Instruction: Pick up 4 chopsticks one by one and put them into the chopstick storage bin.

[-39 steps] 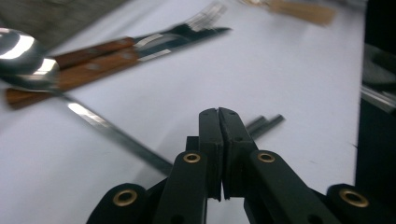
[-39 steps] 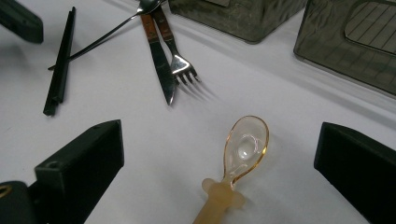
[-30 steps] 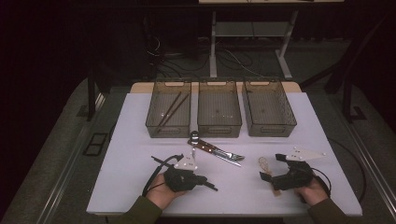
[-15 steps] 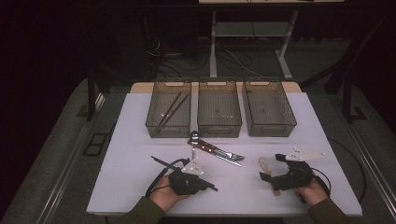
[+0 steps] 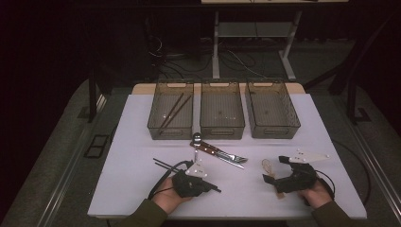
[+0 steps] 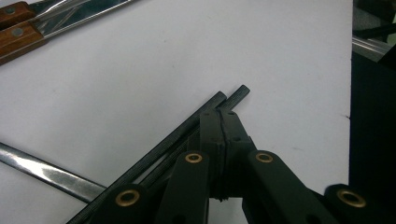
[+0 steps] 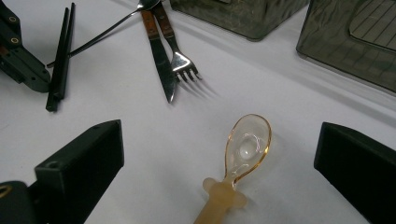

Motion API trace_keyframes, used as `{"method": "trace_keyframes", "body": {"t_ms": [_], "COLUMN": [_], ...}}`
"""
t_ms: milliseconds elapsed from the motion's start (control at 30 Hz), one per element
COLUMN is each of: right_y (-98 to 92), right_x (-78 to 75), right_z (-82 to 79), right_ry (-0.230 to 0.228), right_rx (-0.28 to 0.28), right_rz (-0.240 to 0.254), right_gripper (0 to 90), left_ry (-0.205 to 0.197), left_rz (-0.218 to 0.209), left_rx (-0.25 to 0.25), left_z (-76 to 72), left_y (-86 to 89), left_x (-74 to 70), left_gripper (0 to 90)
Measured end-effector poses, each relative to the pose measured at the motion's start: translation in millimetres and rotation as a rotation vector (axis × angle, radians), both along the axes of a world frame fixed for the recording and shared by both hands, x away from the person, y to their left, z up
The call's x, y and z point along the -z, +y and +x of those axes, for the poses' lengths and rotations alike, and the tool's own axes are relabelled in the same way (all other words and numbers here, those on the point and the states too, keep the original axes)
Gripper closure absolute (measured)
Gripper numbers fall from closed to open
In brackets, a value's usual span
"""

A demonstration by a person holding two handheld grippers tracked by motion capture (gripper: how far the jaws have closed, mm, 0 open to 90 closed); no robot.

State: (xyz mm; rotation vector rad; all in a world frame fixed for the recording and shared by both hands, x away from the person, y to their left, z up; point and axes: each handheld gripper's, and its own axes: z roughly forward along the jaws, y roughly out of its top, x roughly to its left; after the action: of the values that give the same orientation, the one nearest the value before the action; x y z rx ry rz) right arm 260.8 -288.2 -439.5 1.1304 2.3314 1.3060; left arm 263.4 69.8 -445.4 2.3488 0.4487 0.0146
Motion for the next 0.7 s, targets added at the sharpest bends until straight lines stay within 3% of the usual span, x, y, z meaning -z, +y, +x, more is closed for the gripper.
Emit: {"method": "trace_keyframes", "body": {"t_ms": [233, 267, 400, 500, 567, 633, 700], "right_y": [0.0, 0.0, 0.0, 0.0, 0.1, 0.0, -0.4], "right_x": [0.1, 0.1, 0.1, 0.2, 0.3, 0.0, -0.1], "right_z": [0.2, 0.1, 0.3, 0.4, 0.3, 0.2, 0.2], "right_ry": [0.001, 0.001, 0.002, 0.001, 0.001, 0.001, -0.001], "right_rx": [0.002, 0.000, 0.002, 0.002, 0.002, 0.001, 0.000], "right_rz": [-0.001, 0.000, -0.001, -0.001, -0.002, 0.000, 0.002], "right_gripper": [1.3, 1.3, 1.3, 1.3, 1.3, 1.3, 1.3], "left_ry": [-0.001, -0.008, -0.014, -0.036, -0.029, -0.042, -0.040], "left_rz": [-0.004, 0.013, -0.004, 0.022, 0.001, 0.028, 0.018], "left_rx": [-0.012, 0.003, -0.011, 0.005, -0.019, -0.005, -0.022], "left_z": [2.8, 4.2, 4.4, 7.2, 6.9, 8.1, 7.7], "left_y": [-0.2, 0.6, -1.2, -0.4, -1.3, 1.1, 1.3], "left_x": [0.4, -0.3, 0.6, -0.8, 0.2, -1.3, -0.9], "left_gripper": [89.5, 89.5, 89.5, 89.5, 89.5, 89.5, 89.5]}}
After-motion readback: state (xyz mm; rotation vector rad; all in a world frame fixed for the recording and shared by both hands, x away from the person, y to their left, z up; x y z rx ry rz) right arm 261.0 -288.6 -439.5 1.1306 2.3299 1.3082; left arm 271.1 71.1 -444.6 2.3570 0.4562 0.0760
